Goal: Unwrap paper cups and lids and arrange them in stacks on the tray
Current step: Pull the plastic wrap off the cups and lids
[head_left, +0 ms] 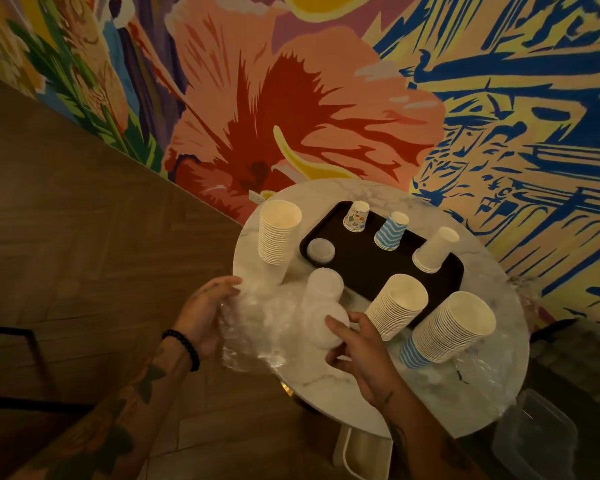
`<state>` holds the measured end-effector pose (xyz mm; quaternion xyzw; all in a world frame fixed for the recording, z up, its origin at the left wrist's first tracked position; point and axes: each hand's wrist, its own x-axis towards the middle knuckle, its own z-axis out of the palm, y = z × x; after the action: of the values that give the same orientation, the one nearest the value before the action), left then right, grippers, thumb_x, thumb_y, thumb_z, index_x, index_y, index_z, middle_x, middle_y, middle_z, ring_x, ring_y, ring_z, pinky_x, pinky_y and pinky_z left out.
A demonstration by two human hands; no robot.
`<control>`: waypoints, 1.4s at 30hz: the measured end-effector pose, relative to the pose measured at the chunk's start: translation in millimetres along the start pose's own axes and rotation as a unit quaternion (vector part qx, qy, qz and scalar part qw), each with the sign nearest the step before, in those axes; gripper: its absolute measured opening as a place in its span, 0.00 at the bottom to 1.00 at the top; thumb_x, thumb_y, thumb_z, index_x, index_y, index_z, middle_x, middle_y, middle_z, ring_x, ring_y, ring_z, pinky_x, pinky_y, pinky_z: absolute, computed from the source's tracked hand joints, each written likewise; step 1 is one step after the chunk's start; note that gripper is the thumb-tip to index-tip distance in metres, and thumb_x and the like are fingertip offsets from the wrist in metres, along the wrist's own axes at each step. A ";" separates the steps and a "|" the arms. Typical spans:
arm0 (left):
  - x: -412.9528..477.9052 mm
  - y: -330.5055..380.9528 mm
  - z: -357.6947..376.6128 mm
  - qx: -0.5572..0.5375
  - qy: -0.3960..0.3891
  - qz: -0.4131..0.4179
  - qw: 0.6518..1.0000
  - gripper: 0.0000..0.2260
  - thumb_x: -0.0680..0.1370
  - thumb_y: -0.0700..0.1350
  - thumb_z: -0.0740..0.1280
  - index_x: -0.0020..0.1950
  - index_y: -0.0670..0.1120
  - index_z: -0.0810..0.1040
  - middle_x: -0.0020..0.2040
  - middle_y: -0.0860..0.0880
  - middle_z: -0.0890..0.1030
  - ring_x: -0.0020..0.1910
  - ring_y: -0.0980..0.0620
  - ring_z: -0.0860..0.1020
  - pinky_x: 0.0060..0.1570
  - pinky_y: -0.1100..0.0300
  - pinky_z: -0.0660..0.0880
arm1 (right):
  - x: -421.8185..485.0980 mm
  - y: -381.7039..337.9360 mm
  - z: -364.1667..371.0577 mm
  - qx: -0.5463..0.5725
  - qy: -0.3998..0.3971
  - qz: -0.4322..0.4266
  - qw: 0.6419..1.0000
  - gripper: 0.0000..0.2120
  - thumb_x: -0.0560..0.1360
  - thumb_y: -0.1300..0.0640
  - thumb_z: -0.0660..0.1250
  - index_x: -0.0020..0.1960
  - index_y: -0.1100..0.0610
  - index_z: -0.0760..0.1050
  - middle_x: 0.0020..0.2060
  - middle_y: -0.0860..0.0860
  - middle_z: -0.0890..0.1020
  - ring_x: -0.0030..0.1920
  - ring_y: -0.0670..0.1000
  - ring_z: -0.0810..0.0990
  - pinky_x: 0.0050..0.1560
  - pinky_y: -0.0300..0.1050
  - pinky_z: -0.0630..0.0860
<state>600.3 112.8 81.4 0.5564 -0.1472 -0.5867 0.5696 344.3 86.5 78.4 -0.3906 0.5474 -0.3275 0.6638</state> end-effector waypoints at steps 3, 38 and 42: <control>2.1 11.2 -11.9 0.077 0.014 0.004 0.997 0.10 0.79 0.36 0.62 0.51 0.45 0.82 0.47 0.45 0.83 0.42 0.48 0.82 0.39 0.55 0.77 | 0.5 2.3 -7.7 0.005 0.019 -0.008 1.000 0.14 0.76 0.56 0.73 0.59 0.54 0.74 0.53 0.59 0.80 0.38 0.52 0.74 0.42 0.46 0.78; 71.9 -36.4 94.0 0.403 -0.104 0.017 0.909 0.28 0.71 0.50 0.73 0.71 0.50 0.75 0.66 0.51 0.78 0.65 0.50 0.75 0.66 0.54 0.71 | 118.8 -19.7 15.8 -0.172 0.232 -0.029 0.957 0.23 0.69 0.34 0.72 0.55 0.48 0.75 0.51 0.50 0.82 0.50 0.54 0.83 0.53 0.58 0.83; 73.2 -35.1 90.6 0.422 -0.108 0.032 0.899 0.25 0.75 0.47 0.72 0.72 0.48 0.74 0.65 0.49 0.77 0.65 0.49 0.74 0.66 0.52 0.71 | 113.8 -23.3 19.3 -0.199 0.235 -0.028 0.951 0.25 0.71 0.34 0.70 0.60 0.49 0.74 0.59 0.51 0.79 0.55 0.55 0.80 0.57 0.59 0.81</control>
<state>527.9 20.8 48.1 0.6729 -0.4596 -0.5074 0.2802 384.3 -19.7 47.1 -0.4420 0.7305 -0.3128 0.4161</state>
